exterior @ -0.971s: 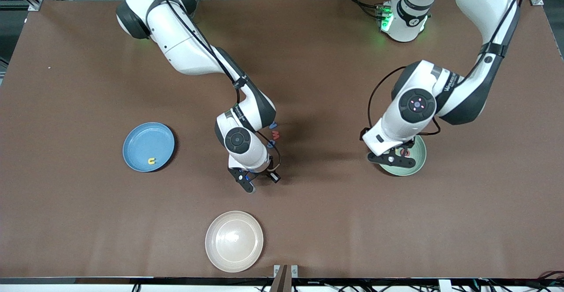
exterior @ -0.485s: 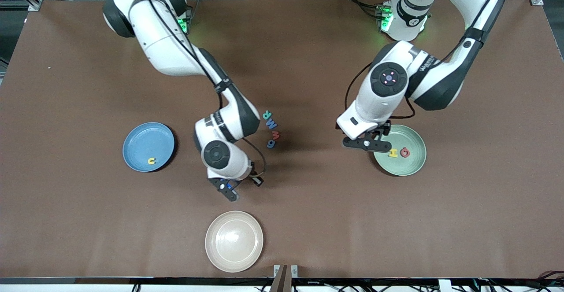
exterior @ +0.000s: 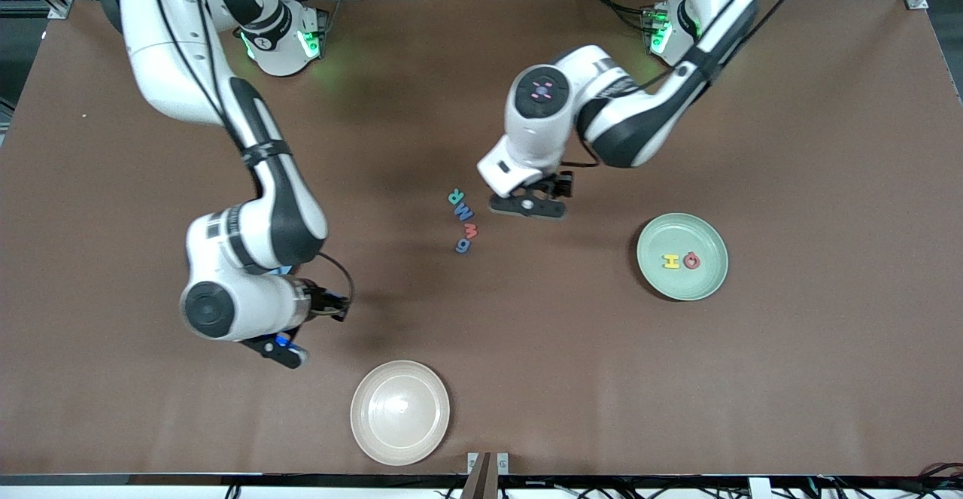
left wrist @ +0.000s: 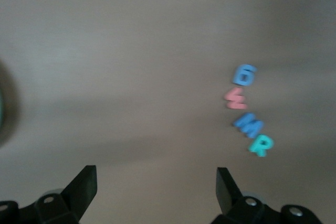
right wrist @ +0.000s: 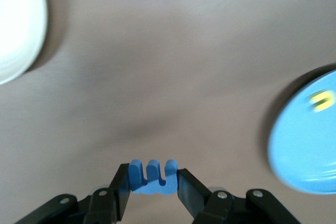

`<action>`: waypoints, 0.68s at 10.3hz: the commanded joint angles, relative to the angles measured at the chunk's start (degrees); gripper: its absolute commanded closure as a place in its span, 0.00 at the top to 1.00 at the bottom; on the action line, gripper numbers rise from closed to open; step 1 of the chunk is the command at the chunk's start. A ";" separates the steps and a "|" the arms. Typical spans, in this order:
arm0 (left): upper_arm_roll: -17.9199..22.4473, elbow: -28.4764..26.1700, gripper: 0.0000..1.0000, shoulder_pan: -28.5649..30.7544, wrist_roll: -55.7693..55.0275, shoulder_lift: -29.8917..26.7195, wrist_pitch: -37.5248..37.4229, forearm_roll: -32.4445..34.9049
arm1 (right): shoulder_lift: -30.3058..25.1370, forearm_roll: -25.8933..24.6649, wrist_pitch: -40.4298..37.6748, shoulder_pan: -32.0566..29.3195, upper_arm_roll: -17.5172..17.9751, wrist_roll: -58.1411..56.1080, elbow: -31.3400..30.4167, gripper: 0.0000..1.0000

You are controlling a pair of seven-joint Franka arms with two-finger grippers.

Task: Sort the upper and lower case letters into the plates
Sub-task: 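Place the blue m on the blue plate while the left gripper reaches the letters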

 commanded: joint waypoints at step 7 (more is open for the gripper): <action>15.64 10.13 1.00 -21.14 -24.55 14.10 8.74 5.18 | -16.43 0.85 14.66 -15.11 0.64 -30.74 -38.10 0.00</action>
